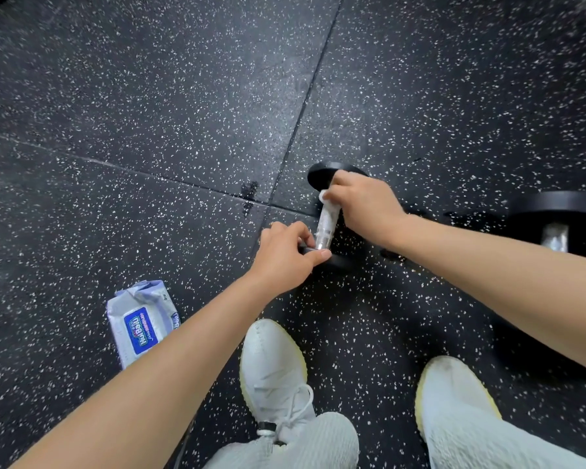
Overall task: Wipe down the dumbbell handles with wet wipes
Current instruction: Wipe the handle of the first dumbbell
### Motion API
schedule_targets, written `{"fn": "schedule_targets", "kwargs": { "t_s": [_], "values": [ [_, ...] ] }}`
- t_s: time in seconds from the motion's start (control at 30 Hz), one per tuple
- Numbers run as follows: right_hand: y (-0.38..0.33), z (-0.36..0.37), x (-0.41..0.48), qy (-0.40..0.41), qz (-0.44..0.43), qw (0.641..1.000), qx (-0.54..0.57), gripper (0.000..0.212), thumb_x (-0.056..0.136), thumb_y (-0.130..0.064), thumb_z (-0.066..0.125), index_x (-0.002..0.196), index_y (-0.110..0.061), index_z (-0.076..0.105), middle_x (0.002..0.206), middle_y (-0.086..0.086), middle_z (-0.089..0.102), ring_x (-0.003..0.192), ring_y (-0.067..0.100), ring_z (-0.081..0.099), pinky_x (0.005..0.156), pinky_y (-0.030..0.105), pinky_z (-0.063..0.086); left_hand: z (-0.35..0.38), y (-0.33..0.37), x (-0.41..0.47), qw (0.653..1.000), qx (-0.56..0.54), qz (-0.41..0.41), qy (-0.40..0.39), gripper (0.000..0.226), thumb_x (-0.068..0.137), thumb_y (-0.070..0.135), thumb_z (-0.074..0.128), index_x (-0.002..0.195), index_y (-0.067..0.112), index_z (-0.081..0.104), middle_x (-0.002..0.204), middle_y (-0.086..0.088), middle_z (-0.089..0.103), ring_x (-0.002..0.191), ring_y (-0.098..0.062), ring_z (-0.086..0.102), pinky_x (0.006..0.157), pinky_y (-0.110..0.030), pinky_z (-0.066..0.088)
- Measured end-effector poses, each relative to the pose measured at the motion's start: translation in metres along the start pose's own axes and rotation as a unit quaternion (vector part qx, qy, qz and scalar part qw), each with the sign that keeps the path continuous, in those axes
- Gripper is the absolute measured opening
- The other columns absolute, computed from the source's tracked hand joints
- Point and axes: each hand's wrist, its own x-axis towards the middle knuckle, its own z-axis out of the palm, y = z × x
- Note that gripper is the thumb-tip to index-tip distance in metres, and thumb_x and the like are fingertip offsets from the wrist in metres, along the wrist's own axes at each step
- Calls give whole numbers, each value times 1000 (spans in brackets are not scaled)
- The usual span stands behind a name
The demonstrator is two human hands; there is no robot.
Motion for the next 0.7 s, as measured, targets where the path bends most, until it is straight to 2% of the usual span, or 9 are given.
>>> {"fn": "schedule_targets", "kwargs": {
  "t_s": [0.07,0.17,0.23,0.33,0.43,0.5,0.63,0.7],
  "values": [
    [-10,1,-8,13,4,1000,-3,30,90,-16,47,108,-18,72,103,2,60,90,26,57,54,32,42,-1,-1,2,1000,-3,-4,-9,27,90,48,74,98,25,61,105,4,46,114,-20,38,96,-36,38],
    [-23,0,-34,-8,-99,995,19,32,85,-12,45,102,-14,71,97,3,60,86,26,58,51,31,41,-1,-6,4,1000,-6,-5,-6,24,90,48,75,96,28,61,106,2,50,115,-21,40,99,-37,39],
    [-19,-2,-35,-26,-132,991,2,34,82,-11,46,104,-15,72,98,2,61,88,25,59,50,29,38,-2,-6,4,1000,-10,-3,-5,23,90,47,75,93,30,61,106,1,53,115,-21,41,98,-37,40],
    [-6,-1,-12,-20,-58,997,-42,28,84,-1,62,107,-15,71,106,3,59,92,24,56,48,29,36,-3,-6,4,1000,-11,0,-10,21,90,47,75,90,32,60,104,1,52,114,-22,41,99,-38,41],
    [-14,4,-1,-4,-2,997,-76,22,85,-1,64,104,-9,69,105,6,58,92,25,55,46,31,38,-7,-9,6,1000,-13,-2,-16,20,90,47,75,86,36,59,102,1,52,114,-22,44,100,-41,44],
    [-24,6,-10,8,-33,997,-74,25,78,1,68,101,-9,70,99,6,58,90,26,56,46,30,35,-8,-14,9,999,-28,-6,-21,21,89,47,76,83,37,59,98,2,51,112,-26,50,98,-43,47],
    [-24,3,-30,-17,-181,981,-72,33,76,-3,69,108,-12,70,100,3,59,94,24,57,58,32,48,-7,-22,14,998,-52,-14,-25,22,87,47,77,80,38,58,92,4,49,111,-38,58,84,-40,47],
    [-15,0,-18,-14,-156,983,-96,28,79,-4,66,105,-13,71,97,2,60,90,24,57,52,31,41,-6,-23,15,998,-52,-12,-21,22,87,48,78,80,39,59,92,4,50,111,-35,57,88,-43,49]
  ]
}}
